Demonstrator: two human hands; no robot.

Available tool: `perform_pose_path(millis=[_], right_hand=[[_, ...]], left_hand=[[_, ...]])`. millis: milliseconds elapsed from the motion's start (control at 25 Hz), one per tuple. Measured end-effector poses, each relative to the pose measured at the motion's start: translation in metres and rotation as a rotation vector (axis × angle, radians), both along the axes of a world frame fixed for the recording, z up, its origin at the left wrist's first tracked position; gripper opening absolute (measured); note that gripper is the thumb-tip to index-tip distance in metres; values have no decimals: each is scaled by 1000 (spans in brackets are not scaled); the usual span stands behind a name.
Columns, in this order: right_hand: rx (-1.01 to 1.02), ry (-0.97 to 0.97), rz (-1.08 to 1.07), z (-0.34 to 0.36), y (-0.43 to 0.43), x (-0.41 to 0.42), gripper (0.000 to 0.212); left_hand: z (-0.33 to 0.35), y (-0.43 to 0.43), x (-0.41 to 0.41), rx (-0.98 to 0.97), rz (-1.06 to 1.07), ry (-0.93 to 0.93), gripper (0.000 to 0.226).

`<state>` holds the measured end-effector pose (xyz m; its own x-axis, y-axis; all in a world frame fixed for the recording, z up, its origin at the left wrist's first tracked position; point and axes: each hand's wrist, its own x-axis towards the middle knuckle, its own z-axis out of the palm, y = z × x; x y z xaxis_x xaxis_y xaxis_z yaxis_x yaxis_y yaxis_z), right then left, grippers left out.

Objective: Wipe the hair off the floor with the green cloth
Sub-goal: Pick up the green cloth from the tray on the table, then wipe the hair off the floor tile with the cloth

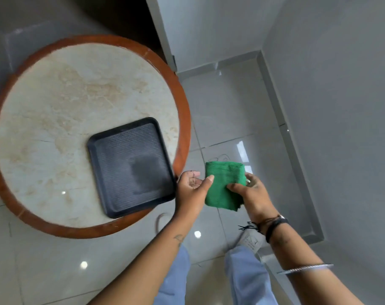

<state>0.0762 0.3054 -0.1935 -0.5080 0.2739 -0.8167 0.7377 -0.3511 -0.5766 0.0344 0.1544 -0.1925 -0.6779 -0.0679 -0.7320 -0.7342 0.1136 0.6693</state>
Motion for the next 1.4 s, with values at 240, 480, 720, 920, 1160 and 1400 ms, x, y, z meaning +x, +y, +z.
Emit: perform_pose_path(millis=[240,480,720,920,1160,1400], right_hand=[[733,-161,158,-197,88,31,13],[688,-59,1291,-406,32,66,48],[978,-32,1415,-460,29,105,89],[1052,9,1658,-469,45,110,101],[988,-321,1123,-469,59,81,101],[1030,258,1789,-472,51,88,89]], left_hand=[[-227,45,20,-447,-713,15,91],[-420,29,6,-876,-1376,49,142],[-481,20,23,-1111,-1539,168,163],[-483,19,21,-1152,-1552,178,167],[-484,15,21,-1229,-1598,208,164],[-479,20,20,-1316,-1666,125,164]])
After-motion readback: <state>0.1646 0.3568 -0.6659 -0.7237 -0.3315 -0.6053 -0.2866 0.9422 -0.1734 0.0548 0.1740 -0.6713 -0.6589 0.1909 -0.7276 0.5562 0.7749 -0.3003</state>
